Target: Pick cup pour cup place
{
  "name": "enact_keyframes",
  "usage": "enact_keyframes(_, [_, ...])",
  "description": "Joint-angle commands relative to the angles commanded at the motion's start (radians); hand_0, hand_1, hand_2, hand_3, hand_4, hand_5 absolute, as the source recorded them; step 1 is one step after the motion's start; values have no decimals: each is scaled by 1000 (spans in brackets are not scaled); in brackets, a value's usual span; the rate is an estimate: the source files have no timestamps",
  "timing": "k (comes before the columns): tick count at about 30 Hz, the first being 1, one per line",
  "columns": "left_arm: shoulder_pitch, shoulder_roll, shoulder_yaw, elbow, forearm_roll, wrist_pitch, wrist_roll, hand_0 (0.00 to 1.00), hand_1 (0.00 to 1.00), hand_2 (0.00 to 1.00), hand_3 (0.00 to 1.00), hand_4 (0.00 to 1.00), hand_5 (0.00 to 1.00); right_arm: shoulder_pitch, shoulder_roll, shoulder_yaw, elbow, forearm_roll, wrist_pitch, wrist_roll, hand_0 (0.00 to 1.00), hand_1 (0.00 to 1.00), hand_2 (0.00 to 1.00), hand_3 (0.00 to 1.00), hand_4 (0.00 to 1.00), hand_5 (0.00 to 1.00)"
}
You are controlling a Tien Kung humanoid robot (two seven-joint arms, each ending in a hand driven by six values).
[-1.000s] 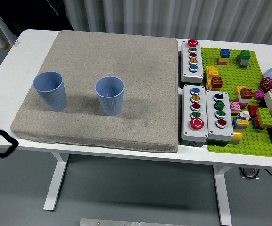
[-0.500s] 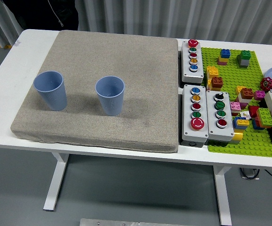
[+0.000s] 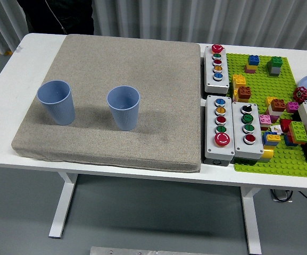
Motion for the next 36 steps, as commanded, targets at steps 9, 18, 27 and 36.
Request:
enact_keyframes(9, [52,-17,-21,-31,38,9,1,805,789,887,878,721,998,4,3,7,1,-29,3,-7,701,626,562,565,2,14])
enact_keyframes(18, [104,-24,-18,-69,62,16,2,805,789,887,879,720,998,-16,10,20,4,-52,4,-13,701,626,563,566,2,21])
enact_keyframes(27, [138,-46,-25,-83,83,19,2,806,790,891,883,721,998,-31,12,16,3,-49,2,-8,700,625,564,566,2,29])
enact_keyframes(36, [167,-50,-19,-95,91,22,3,806,790,890,882,721,998,-43,17,14,3,-69,-1,-15,700,625,564,567,2,30])
